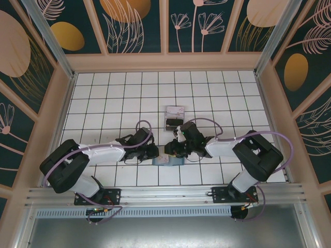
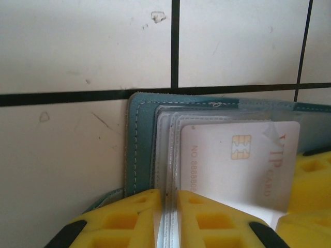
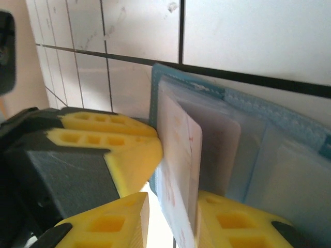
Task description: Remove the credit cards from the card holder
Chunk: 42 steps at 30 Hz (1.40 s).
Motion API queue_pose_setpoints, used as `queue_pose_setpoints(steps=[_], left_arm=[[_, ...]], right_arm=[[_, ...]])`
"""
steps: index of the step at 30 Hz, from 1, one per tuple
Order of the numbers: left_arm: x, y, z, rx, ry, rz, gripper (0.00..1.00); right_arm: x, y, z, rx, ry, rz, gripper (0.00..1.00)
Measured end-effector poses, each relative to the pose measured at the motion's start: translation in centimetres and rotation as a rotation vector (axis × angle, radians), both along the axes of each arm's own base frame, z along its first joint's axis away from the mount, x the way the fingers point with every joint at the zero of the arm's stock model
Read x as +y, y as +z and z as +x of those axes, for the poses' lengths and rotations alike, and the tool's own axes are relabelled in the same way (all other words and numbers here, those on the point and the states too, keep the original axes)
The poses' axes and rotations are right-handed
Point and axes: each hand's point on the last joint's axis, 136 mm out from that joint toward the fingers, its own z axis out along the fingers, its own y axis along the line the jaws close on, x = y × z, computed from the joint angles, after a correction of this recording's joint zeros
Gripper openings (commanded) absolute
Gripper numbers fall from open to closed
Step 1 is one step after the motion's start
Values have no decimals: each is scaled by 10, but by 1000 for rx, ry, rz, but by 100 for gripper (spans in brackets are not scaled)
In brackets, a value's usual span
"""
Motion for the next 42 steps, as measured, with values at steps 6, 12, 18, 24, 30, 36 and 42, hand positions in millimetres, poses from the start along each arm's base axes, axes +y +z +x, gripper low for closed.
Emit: queue_pose_setpoints(steps=[6,12,18,24,30,36,42], left_arm=[[2,0,-4,9,16,-10,18],[2,0,-4,13,19,-9,18],[1,-1,-3,20,16,1,18],[1,-1,-3,23,6,15,18],[1,-1,-3,24,-1,22,18],[0,-2,-3,28,-2,28,18],[0,-1,-3,32,-2,32,18]], right_arm=[[5,-3,0,9,38,11,27],[5,-2,0,4,49,22,25],[1,-6,-3,9,47,20,24],[-3,-2,-6,1,44,27,23],[-5,6,-3,-17,33,42,21],[-7,12,-1,-32,27,53,16],[-12,10,-1,-37,11,28,11]])
